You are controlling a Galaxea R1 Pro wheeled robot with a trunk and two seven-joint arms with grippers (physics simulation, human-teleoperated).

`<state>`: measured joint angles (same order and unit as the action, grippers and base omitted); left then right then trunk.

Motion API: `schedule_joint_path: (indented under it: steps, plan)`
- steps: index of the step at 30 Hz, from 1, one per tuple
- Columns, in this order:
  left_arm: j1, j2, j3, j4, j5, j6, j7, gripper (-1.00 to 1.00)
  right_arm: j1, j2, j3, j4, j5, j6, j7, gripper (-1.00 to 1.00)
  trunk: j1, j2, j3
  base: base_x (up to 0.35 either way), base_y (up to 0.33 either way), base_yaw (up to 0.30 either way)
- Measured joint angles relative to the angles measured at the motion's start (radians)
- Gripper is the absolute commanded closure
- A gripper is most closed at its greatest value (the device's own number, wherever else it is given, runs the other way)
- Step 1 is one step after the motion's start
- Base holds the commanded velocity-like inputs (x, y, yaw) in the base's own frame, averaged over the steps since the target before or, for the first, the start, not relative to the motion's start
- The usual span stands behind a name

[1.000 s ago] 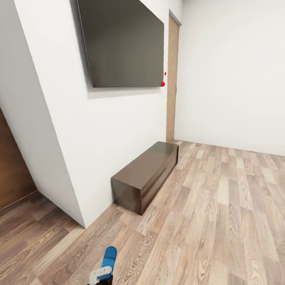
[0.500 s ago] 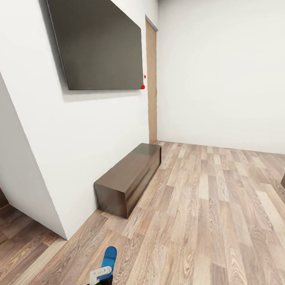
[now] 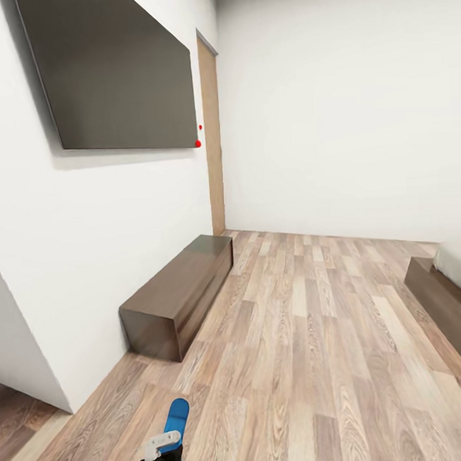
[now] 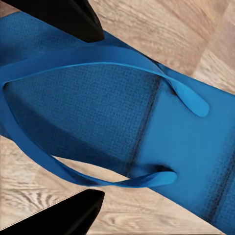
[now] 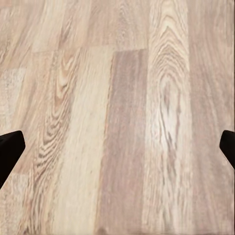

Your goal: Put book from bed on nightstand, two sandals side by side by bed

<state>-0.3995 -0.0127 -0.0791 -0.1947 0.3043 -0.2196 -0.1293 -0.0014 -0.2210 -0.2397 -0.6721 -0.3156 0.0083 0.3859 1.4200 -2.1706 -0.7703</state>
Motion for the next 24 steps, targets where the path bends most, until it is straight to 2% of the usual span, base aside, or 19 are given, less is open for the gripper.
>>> schedule_joint_path:
  steps: [24]
  plan:
    - [0.0,0.0,0.0,0.0,0.0,0.0,0.001,1.0,0.0,0.0,-0.001,0.0,-0.002,0.0,0.0,-1.0,0.0,0.0,0.011,0.0,0.0,-0.3]
